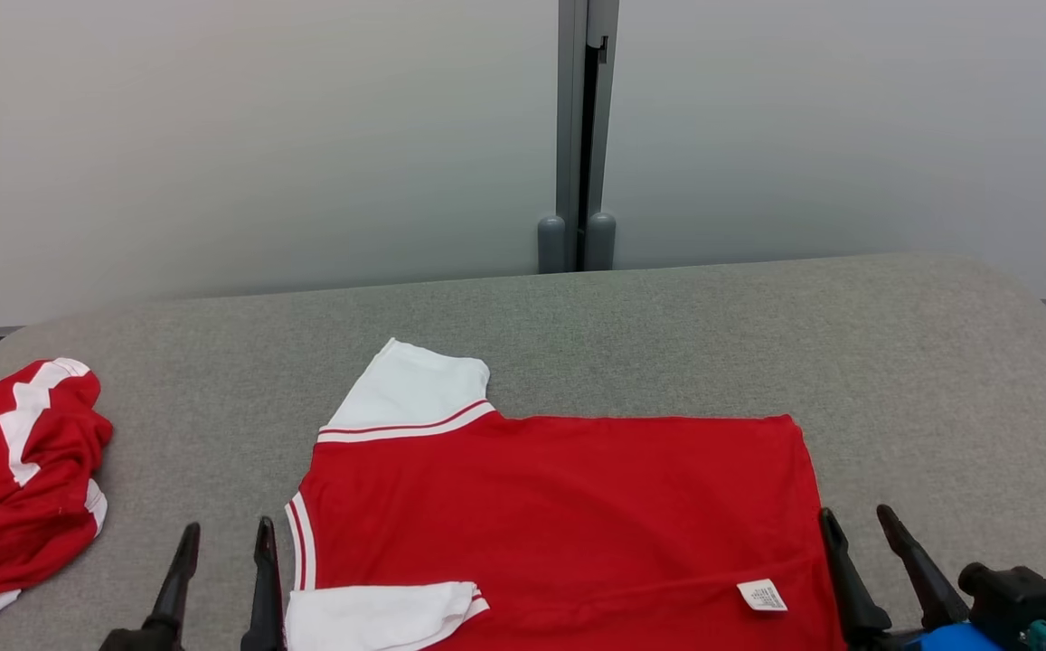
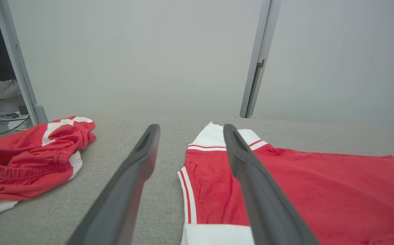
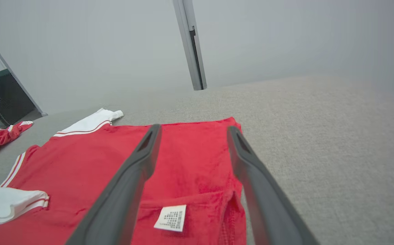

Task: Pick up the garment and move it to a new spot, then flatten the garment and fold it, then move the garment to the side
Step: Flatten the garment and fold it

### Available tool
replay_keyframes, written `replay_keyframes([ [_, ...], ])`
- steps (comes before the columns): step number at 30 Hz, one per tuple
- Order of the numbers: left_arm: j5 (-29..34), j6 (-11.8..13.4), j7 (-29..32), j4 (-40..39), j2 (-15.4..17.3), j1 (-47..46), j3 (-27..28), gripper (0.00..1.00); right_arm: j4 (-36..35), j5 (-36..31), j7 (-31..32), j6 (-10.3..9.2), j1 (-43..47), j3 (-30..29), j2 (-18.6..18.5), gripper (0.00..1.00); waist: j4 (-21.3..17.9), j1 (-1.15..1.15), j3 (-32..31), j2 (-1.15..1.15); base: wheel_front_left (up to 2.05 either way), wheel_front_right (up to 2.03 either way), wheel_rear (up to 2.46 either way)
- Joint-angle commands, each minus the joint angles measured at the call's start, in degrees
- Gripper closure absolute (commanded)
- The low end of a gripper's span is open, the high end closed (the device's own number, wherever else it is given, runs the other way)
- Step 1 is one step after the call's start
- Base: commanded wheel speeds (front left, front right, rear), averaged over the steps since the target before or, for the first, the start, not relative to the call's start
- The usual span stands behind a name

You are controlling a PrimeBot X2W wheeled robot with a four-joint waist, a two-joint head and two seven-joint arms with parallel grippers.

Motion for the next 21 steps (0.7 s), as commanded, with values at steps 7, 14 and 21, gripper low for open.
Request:
replay_keyframes([
  [7, 4.5, -1.2, -0.3, -3.0, -1.4, -3.0, 3.1, 0.0, -3.2, -4.5, -1.8, 0.02, -2.4, -0.1, 2.9, 0.0, -0.2, 0.0, -0.3, 0.0, 0.0, 0.0, 0.0],
  [14, 6.3, -2.2, -0.3, -1.2, -2.2, -5.4, 4.0, 0.0, -4.2, -7.9, -1.9, 0.03, -2.8, -0.7, 6.0, 0.0, 0.2, 0.0, -0.7, 0.0, 0.0, 0.0, 0.0],
  [21, 7.5, -2.2, -0.3, 2.2, -2.8, -6.1, 4.7, 0.0, -6.2, -11.3, -1.9, 0.03, -0.8, -0.5, 7.2, 0.0, 0.4, 0.0, -1.1, 0.0, 0.0, 0.0, 0.0],
])
